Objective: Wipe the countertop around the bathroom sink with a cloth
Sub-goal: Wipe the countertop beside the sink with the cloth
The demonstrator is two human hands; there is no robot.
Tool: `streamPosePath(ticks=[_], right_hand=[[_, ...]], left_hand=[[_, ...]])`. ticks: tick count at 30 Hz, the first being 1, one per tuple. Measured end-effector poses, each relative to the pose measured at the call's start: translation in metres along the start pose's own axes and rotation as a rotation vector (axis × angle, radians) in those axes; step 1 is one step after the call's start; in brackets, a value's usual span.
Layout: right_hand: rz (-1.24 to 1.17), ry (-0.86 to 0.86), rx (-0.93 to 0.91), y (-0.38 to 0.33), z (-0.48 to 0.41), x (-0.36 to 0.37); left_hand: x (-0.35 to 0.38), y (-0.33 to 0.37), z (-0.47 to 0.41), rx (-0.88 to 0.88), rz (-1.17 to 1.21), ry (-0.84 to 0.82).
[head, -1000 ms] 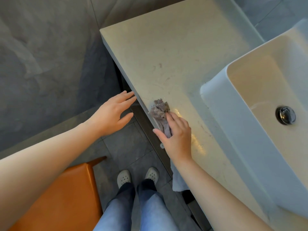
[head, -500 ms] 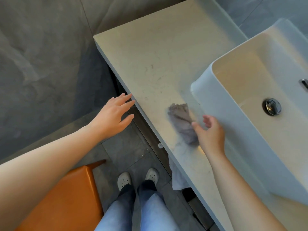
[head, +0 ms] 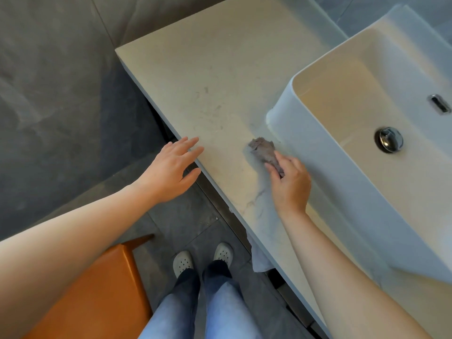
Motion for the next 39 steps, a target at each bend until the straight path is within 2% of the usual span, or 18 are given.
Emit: streamPosePath(ticks=[3,6,12,15,18,23,27,29,32,35,37,39], right_hand=[[0.009,0.171,0.103,0.023,0.015,-0.024],[0.095,0.162,0.187,0.041,0.022,-0.016],[0.073,0.177,0.156,0.022,-0.007,0.012],[0.103,0.141,0.048,-0.007,-0.030,0.030],[0.114,0.099,0.046,-0.025,-0.037,0.044],[0.031,-0.044,-0.115,-0.061,0.024,0.062],[-0.133,-0.239,-0.225,-0.091,0.079,0.065],[-0.286,-0.266,-0.119,-0.084,0.094,0.052],[-0.427,-0.043,0.117,-0.047,0.099,0.007],[-0.333,0.180,0.285,0.005,0.094,-0.038],[-0.232,0.226,0.386,0.040,0.096,-0.049],[-0.115,0.189,0.450,0.068,0.102,-0.044]], left_hand=[[0.004,0.002,-0.003,0.000,-0.011,-0.009],[0.009,-0.001,-0.004,-0.010,-0.040,-0.021],[0.015,-0.017,0.001,-0.059,-0.105,-0.046],[0.016,-0.022,0.004,-0.066,-0.103,-0.062],[0.016,-0.022,0.004,-0.067,-0.088,-0.074],[0.000,-0.029,0.016,-0.113,-0.032,0.022],[0.002,-0.042,0.038,-0.164,-0.036,0.008],[0.004,-0.044,0.046,-0.176,-0.031,-0.001],[0.009,-0.037,0.051,-0.172,-0.018,-0.012],[0.017,-0.025,0.050,-0.166,0.013,-0.022],[0.024,-0.014,0.048,-0.161,0.044,-0.026],[0.032,-0.005,0.047,-0.156,0.070,-0.032]])
Point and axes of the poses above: each hand's wrist, its own z-axis away from the middle knuckle, its own x-axis out of the palm, y = z × x, the point moved 8 cm from there along -z, towards the middle knuckle, and after that the axes turned 11 degrees about -y, right-handed, at the moved point
